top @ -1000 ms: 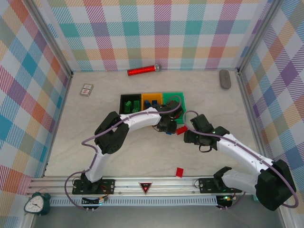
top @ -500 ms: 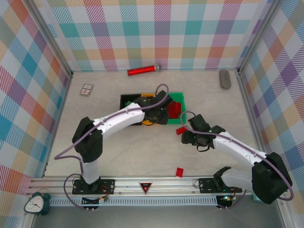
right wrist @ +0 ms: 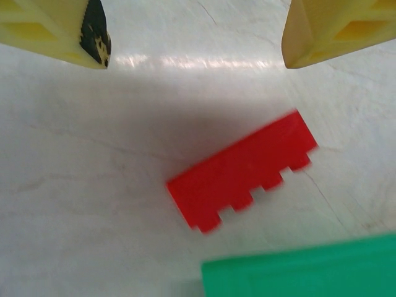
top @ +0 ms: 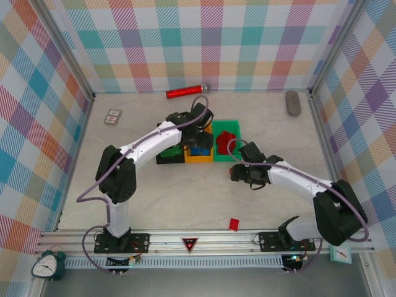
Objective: Sort the legos into containers by color
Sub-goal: Place the lego in the container, then pick up the lego from the center of the table.
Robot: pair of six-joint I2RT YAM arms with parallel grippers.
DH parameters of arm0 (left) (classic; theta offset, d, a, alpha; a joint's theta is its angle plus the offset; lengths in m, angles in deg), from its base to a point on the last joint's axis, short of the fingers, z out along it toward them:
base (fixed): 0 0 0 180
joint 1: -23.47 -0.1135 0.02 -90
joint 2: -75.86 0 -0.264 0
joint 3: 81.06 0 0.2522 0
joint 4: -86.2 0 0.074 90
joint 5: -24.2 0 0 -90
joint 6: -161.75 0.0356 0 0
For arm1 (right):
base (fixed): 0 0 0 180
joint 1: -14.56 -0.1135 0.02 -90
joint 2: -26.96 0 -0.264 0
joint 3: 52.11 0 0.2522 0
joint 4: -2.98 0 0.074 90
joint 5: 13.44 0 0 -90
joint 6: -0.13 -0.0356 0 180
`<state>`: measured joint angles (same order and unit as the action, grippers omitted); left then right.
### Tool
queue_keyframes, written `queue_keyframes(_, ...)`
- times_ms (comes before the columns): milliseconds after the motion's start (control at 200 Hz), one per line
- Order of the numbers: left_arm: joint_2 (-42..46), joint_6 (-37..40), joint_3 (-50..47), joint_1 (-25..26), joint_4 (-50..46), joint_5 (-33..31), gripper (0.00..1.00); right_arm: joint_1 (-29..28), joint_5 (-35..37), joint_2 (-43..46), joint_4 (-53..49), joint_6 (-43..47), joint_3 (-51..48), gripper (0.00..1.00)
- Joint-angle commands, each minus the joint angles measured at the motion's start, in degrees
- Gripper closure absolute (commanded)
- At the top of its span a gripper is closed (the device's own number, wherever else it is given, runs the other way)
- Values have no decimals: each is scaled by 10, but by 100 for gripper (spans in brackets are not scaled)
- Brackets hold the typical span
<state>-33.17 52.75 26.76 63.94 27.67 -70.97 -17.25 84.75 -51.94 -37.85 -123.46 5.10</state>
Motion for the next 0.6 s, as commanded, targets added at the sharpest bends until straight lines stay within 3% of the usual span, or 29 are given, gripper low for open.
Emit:
queue_keyframes(0,66,-9,-55,9,22,15,26,3,20,-35,22,6,41,25)
queue_keyframes(360,215,-55,-247,45,84,4,26,5,37,-162,1,35,114,25)
queue_keyframes(490,236,-70,-289,49,94,4,26,4,19,-165,18,26,88,35)
queue_keyframes(595,241,-82,-310,50,103,6,26,4,16,-163,22,26,78,52)
